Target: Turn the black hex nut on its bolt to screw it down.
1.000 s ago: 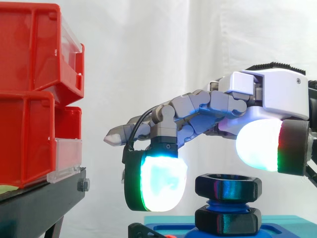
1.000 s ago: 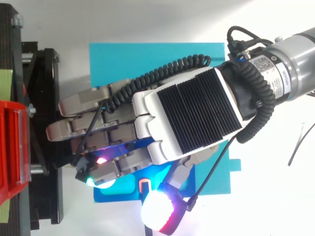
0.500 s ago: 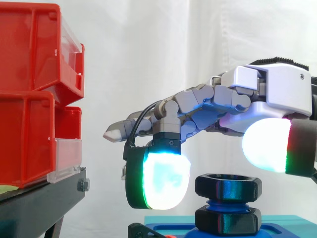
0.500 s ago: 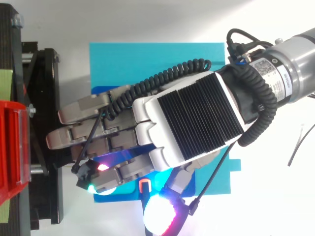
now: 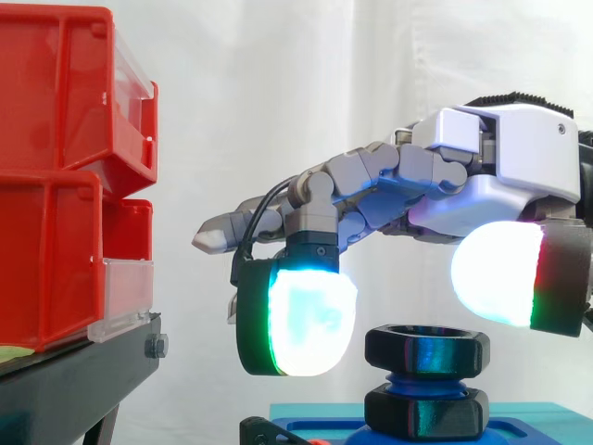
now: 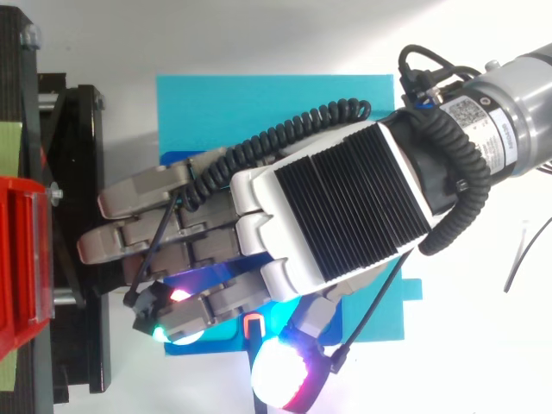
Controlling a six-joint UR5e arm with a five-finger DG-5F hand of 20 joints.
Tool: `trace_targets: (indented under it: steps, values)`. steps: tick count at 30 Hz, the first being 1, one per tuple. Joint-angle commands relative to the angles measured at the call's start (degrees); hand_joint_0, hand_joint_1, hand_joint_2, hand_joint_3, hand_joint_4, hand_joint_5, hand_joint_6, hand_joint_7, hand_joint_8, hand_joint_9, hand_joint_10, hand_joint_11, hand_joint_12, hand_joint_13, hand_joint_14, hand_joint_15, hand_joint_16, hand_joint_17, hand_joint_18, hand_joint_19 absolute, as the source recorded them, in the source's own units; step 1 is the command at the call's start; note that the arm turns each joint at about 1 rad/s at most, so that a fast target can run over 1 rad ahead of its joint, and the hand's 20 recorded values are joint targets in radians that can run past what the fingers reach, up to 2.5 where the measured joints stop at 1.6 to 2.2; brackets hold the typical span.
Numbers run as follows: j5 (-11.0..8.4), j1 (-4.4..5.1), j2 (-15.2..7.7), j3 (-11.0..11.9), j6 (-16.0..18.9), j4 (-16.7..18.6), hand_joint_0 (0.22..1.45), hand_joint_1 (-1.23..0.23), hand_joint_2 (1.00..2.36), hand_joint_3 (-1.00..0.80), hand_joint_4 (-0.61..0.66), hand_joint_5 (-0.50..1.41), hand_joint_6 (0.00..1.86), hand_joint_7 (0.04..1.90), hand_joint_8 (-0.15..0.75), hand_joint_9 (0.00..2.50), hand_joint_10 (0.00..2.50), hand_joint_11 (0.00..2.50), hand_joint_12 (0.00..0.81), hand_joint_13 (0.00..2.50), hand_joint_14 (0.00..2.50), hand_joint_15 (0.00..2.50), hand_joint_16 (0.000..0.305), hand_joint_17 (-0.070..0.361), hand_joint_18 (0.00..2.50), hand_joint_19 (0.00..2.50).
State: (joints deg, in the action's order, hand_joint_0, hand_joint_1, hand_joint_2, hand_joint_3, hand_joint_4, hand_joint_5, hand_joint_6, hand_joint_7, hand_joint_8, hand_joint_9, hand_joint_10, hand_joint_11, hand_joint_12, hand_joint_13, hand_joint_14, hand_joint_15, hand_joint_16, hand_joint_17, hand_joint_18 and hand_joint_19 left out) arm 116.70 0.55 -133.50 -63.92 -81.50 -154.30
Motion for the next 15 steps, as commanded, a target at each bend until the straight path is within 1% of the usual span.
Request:
trace_targets:
  steps: [1, 8, 11, 15]
  values:
    - [0.54, -0.20, 0.0, 0.0, 0.0, -0.6, 0.44, -0.37, 1.00, -0.50, 0.14, -0.16, 0.63, 1.05, 0.211, 0.56, 0.01, 0.23, 0.149, 0.32, 0.00, 0.08, 0.013, 0.029, 0.00, 0.29]
    - [0.81, -0.38, 0.1, -0.1, 0.0, -0.7, 0.44, -0.36, 1.00, -0.50, 0.14, -0.16, 0.63, 1.06, 0.213, 0.57, 0.01, 0.23, 0.143, 0.33, 0.00, 0.08, 0.013, 0.028, 0.00, 0.29]
    - [0.81, -0.38, 0.0, 0.0, 0.0, -0.7, 0.43, -0.30, 1.00, -0.50, 0.15, -0.16, 0.64, 1.05, 0.215, 0.57, 0.01, 0.23, 0.145, 0.33, 0.00, 0.08, 0.013, 0.029, 0.00, 0.30]
    - [1.07, -0.82, 0.0, -0.1, 0.0, -0.8, 0.44, -0.24, 1.00, -0.50, 0.15, -0.16, 0.64, 1.06, 0.213, 0.57, 0.01, 0.24, 0.142, 0.33, 0.00, 0.08, 0.013, 0.029, 0.00, 0.29]
